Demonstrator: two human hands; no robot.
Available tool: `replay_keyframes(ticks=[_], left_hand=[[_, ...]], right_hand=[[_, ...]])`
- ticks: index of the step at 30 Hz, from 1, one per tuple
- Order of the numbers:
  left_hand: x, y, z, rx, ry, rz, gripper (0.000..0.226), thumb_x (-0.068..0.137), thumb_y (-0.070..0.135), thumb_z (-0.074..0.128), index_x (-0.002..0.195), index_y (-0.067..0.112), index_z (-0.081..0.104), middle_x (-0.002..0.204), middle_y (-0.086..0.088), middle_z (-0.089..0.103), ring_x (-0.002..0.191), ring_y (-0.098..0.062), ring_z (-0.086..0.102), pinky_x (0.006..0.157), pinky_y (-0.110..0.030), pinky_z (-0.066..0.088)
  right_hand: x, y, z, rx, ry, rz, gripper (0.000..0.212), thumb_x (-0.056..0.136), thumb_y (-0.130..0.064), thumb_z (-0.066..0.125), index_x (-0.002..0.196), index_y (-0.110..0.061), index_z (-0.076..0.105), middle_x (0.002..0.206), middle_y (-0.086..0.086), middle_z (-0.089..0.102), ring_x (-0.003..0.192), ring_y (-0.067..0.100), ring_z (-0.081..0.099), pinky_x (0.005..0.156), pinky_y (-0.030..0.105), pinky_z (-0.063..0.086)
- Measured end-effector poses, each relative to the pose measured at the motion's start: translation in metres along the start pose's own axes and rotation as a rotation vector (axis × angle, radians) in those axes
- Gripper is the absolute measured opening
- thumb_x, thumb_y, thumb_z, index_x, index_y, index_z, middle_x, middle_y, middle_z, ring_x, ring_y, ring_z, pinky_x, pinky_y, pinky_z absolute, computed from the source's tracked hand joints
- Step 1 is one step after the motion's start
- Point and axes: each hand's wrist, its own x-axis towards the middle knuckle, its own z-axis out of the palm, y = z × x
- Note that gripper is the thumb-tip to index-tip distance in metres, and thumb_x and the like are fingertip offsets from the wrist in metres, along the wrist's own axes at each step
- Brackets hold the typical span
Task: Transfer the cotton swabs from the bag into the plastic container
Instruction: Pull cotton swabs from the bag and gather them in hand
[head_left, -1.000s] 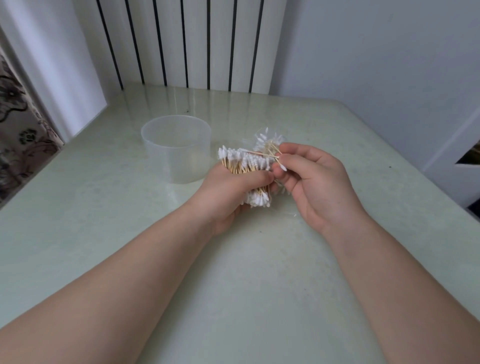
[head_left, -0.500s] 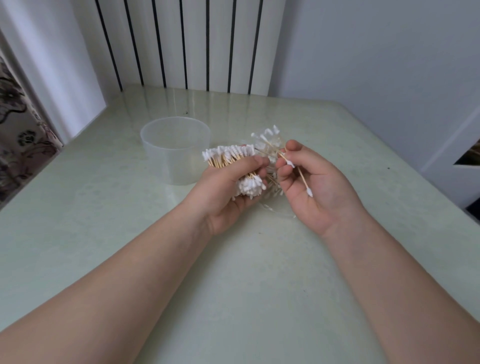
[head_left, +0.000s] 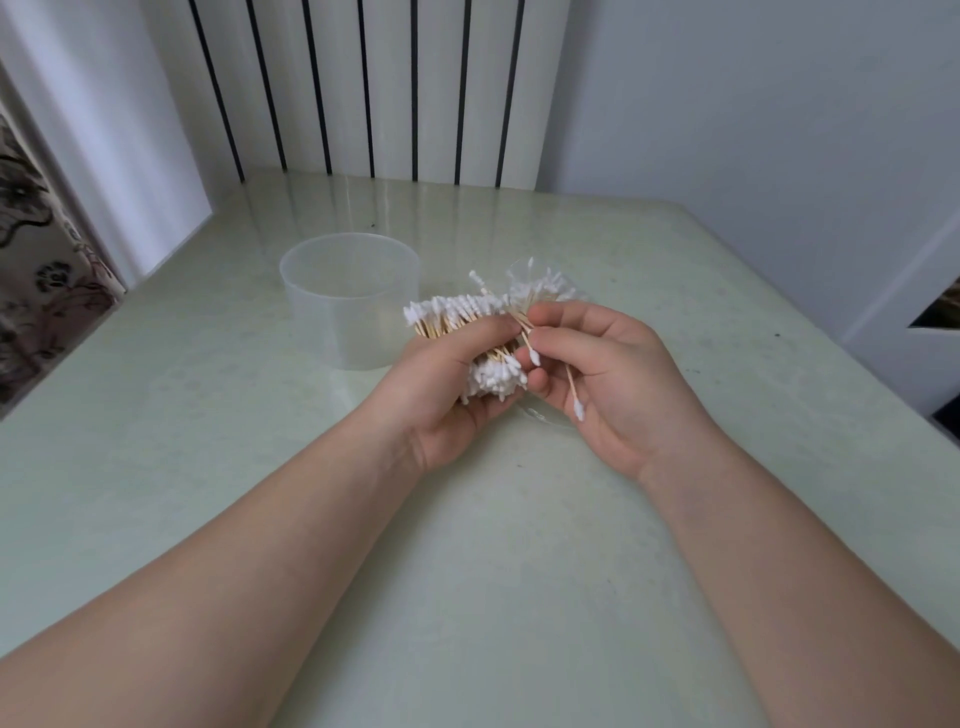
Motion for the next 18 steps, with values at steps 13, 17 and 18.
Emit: replay_keyframes(ticks=[13, 17, 18], left_hand=[[0.0025, -0.0066, 0.0005, 0.079, 0.035, 0.121, 0.015, 0.085, 0.002, 0.069, 0.086, 0.017, 0.075, 0.086, -0.008, 0.071, 0.079, -0.021, 0.069, 0.078, -0.034, 0.052], [0.0043, -0.0059, -0.0015, 0.067, 0.025, 0.11, 0.009, 0.089, 0.004, 0.066, 0.09, 0.01, 0.072, 0.083, -0.007, 0.072, 0.072, -0.018, 0.069, 0.072, -0.029, 0.055], [0.0045, -0.006, -0.0017, 0.063, 0.028, 0.103, 0.009, 0.09, 0.003, 0.065, 0.089, 0.01, 0.072, 0.081, -0.007, 0.072, 0.07, -0.018, 0.07, 0.07, -0.028, 0.055]], right_hand=[[0.0011, 0.0024, -0.0046, -0.358, 0.087, -0.224, 0.014, 0.083, 0.005, 0.074, 0.086, -0.008, 0.072, 0.075, 0.009, 0.069, 0.06, 0.018, 0.067, 0.045, 0.023, 0.045], [0.0037, 0.0038, -0.0079, -0.388, 0.102, -0.229, 0.014, 0.084, 0.003, 0.073, 0.093, -0.008, 0.071, 0.08, 0.014, 0.07, 0.061, 0.02, 0.069, 0.048, 0.025, 0.048], [0.0037, 0.0046, -0.0082, -0.415, 0.1, -0.233, 0.014, 0.085, 0.003, 0.073, 0.092, -0.008, 0.071, 0.077, 0.012, 0.07, 0.06, 0.02, 0.069, 0.048, 0.025, 0.048]])
